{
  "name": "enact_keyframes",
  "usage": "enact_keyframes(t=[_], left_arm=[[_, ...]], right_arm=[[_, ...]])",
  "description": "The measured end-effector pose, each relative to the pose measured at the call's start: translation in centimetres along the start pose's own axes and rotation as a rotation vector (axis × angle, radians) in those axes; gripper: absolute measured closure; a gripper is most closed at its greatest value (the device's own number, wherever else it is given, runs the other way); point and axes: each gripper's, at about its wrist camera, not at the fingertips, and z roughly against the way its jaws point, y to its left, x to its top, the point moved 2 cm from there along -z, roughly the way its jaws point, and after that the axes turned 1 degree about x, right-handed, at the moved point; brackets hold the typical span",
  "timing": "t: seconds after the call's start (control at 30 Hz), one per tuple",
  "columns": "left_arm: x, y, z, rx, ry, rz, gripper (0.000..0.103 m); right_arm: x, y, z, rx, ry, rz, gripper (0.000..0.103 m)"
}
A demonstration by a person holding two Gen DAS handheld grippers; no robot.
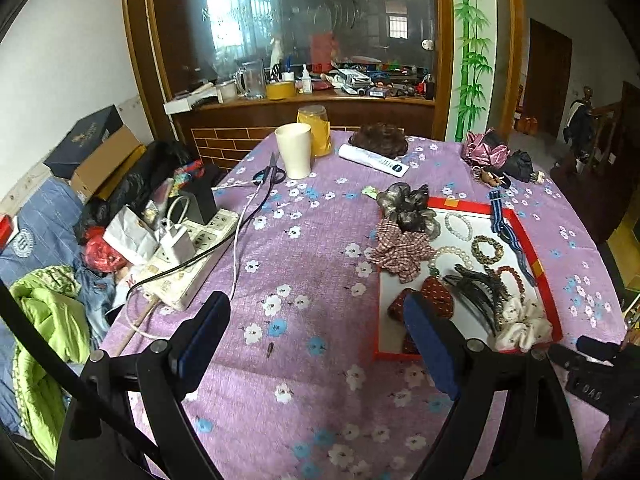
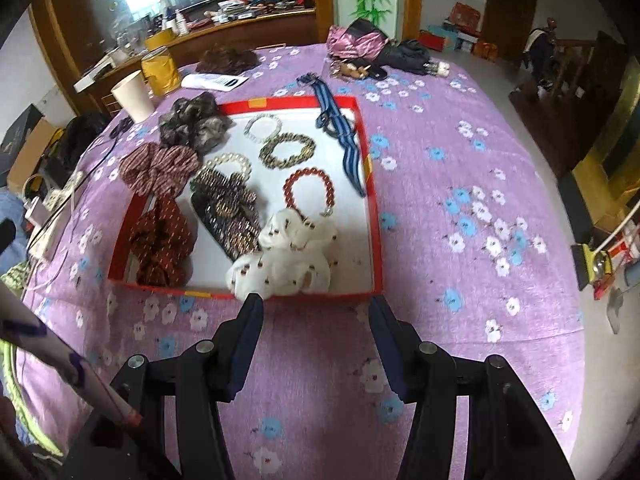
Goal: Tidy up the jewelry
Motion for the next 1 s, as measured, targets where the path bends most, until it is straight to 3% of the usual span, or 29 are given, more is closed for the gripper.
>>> enact_keyframes(t=[0.17,0.5,1.0], left_arm=[[-1.3,-2.6,2.1,-0.014,0.042,0.022,0.015],[-3.7,-7.2,5.6,0.011,0.078,-0.013,0.015],[-5.6,-8.5,5.9,-0.027,0.157,-0.023,0.015]], right_arm=[[-1.2,-0.5,0.9,0.058,0.009,0.044,0.045],[-3.2,-2.4,3.8,0.069,-0.003,0.093,0.04],[-3.9,-1.8,5.5,0.063,-0.028,0.118,0.038]])
